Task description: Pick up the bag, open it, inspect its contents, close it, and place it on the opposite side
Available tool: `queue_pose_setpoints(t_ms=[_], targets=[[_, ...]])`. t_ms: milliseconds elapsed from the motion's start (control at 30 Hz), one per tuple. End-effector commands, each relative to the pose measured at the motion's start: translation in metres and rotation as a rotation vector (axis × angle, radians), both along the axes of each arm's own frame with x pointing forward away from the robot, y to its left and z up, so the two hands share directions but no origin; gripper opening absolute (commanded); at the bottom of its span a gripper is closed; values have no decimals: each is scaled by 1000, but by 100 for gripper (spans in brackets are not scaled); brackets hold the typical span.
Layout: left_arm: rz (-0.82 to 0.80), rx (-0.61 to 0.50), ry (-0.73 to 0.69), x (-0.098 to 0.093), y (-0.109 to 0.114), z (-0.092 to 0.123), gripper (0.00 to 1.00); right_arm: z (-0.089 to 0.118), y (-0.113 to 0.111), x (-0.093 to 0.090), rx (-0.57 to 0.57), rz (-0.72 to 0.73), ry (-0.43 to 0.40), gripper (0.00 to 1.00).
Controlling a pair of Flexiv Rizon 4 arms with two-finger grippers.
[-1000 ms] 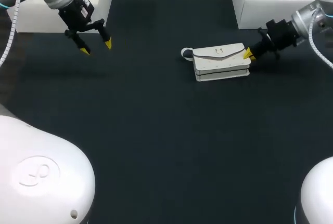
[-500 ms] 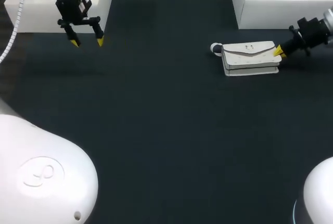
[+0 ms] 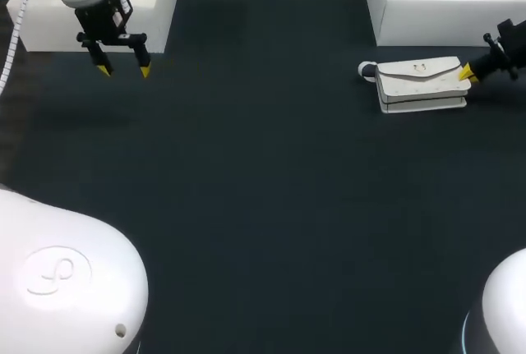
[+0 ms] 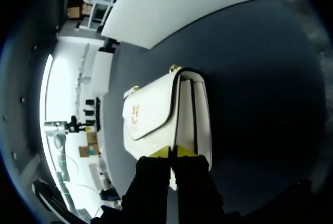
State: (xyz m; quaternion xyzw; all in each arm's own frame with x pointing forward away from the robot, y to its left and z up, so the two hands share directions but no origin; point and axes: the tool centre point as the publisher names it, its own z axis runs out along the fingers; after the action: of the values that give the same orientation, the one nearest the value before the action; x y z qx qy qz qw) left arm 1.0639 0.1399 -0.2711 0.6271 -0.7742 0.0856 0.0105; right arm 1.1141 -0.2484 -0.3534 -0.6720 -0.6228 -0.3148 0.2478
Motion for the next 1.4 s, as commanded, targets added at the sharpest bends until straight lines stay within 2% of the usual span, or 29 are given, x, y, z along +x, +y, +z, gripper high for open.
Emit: queue_pose_setpoints(t_ms=[33,167,733,1067,1400], targets=[[14,-18,-72,-7,8,-2,100,-1,-19,19,29,34,37,0],[30,-4,-75,-8,11,-2,100,-3,-32,28,40,11,46,0],[38,17,-81,-6,13,-1,100,-4,-34,30,57,7,53,0],[47,34,-81,-5,28,1,100,12,-76,52,88,-10,17,0],[50,33,-79,-5,29,1,100,5,-101,72,119,68,41,0]])
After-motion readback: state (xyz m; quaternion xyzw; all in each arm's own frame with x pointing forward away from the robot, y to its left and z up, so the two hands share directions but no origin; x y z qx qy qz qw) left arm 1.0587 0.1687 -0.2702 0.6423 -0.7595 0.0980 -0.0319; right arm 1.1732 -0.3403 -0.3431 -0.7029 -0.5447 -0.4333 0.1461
